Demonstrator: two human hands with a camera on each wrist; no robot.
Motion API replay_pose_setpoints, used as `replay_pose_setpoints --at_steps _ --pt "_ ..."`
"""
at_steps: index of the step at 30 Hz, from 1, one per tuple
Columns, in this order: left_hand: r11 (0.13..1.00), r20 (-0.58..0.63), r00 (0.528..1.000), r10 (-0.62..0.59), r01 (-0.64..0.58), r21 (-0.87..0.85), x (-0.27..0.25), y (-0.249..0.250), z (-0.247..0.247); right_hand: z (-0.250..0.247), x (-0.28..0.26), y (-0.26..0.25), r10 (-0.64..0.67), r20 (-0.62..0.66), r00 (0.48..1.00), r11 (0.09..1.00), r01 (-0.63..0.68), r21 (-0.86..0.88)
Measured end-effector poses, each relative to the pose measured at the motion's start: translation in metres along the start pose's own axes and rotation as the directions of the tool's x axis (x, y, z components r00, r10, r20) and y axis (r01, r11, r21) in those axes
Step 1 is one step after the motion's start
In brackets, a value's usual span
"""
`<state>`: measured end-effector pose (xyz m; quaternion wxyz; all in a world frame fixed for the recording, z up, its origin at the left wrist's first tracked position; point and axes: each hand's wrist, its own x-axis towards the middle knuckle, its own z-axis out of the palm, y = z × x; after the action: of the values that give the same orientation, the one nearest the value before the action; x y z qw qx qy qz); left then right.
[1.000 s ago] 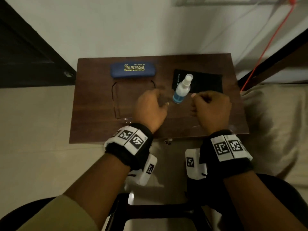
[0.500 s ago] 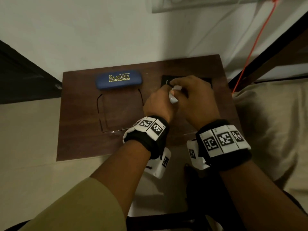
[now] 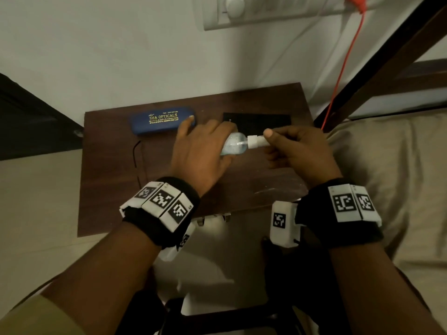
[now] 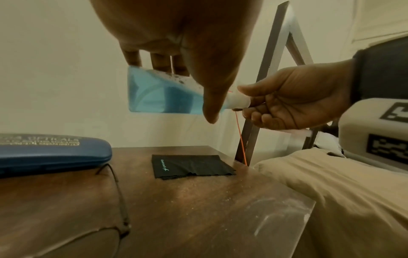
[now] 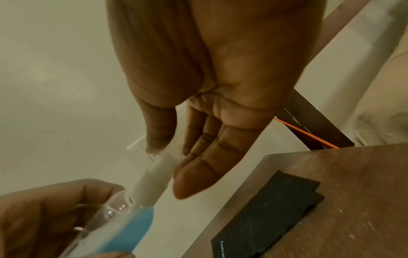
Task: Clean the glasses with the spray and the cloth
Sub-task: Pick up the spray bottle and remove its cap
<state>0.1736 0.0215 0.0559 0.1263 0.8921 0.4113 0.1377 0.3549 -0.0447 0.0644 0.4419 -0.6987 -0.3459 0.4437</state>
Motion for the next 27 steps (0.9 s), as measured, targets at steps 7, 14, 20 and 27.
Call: replay_pose_setpoints --at_steps 7,14,20,27 --pt "0.997 0.064 0.995 0.073 -0.072 -0.016 -0.011 -0.009 -0.005 0.004 -0.005 0.006 -0.008 0.121 0.993 1.000 0.006 0.017" --pt "0.966 0.064 0.998 -0.027 0.042 -0.253 -0.021 -0.014 0.004 -0.002 -0.006 0.006 -0.035 0.152 0.988 0.974 -0.001 0.228" --pt "0.899 0.026 0.986 -0.164 0.160 -0.408 -0.021 -0.001 0.013 0.004 -0.003 0.019 -0.016 0.072 0.997 0.910 -0.016 0.415" --pt "0.788 0.083 0.956 -0.281 0.279 -0.548 -0.022 0.006 0.034 0.011 0.007 0.038 -0.010 0.063 0.998 0.984 -0.001 0.176"
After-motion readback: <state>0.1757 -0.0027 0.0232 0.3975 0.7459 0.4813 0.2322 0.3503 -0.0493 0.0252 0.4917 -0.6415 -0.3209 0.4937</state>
